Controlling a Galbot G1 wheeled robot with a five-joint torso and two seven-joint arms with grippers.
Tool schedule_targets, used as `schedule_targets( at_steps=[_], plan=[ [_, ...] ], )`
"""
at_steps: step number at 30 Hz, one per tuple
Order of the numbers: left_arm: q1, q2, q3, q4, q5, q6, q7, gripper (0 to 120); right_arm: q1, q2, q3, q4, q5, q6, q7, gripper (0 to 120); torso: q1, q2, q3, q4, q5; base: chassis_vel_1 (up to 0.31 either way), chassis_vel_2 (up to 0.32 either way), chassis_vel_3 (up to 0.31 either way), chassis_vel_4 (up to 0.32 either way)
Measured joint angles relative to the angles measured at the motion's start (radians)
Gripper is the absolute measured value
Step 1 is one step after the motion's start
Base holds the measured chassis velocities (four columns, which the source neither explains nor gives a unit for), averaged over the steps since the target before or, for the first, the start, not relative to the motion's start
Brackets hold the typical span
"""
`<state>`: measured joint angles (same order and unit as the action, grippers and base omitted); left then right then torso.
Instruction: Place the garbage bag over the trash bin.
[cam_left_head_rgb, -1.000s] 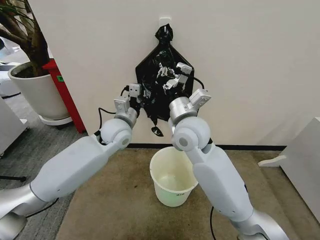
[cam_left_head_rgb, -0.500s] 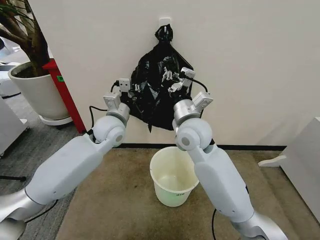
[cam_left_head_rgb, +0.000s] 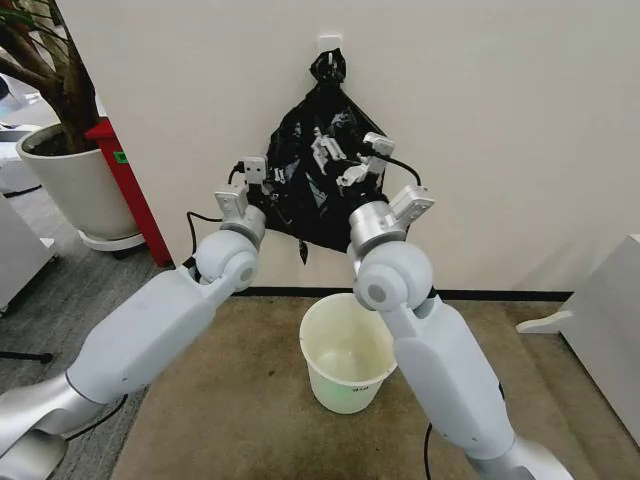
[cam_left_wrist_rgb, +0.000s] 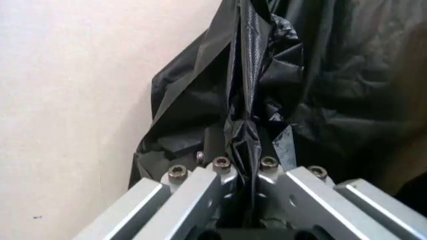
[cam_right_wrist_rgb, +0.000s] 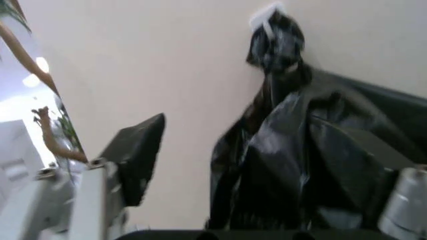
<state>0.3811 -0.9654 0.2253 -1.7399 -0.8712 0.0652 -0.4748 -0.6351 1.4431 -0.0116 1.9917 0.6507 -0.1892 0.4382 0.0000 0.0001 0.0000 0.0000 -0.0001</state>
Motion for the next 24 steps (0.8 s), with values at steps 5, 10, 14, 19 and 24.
schedule_targets(
  at_steps=[5,10,14,19,24],
  plan=[
    [-0.001,0.000,-0.003,0.001,0.002,-0.001,0.000,0,-0.038,-0.014,-0.007,-0.020,-0.047,-0.043,0.014,95,0.000,0.000,0.000,0.0001,0.0001,0.000,0.000,0.000,0.000],
    [-0.001,0.001,-0.005,0.001,0.004,-0.002,0.000,0,-0.073,-0.045,0.021,-0.007,-0.066,-0.066,0.017,100,0.000,0.000,0.000,-0.0001,0.0003,0.000,0.000,0.000,0.000],
    [0.000,-0.002,-0.005,0.002,0.005,-0.002,0.000,0,-0.072,-0.056,0.027,0.014,-0.097,-0.087,0.022,100,0.000,0.000,0.000,0.0000,0.0001,0.000,0.000,0.000,0.000],
    [0.001,-0.008,-0.004,0.003,0.008,-0.002,0.000,0,-0.071,-0.069,0.020,0.053,-0.233,-0.132,0.015,100,0.000,0.000,0.000,-0.0001,0.0001,0.000,0.000,0.000,0.000],
    [0.001,-0.006,-0.005,0.007,0.008,-0.002,0.000,0,-0.074,-0.070,-0.040,0.086,-0.266,-0.164,0.005,100,0.000,0.000,0.000,0.0000,0.0001,0.000,0.000,0.000,0.000]
  ],
)
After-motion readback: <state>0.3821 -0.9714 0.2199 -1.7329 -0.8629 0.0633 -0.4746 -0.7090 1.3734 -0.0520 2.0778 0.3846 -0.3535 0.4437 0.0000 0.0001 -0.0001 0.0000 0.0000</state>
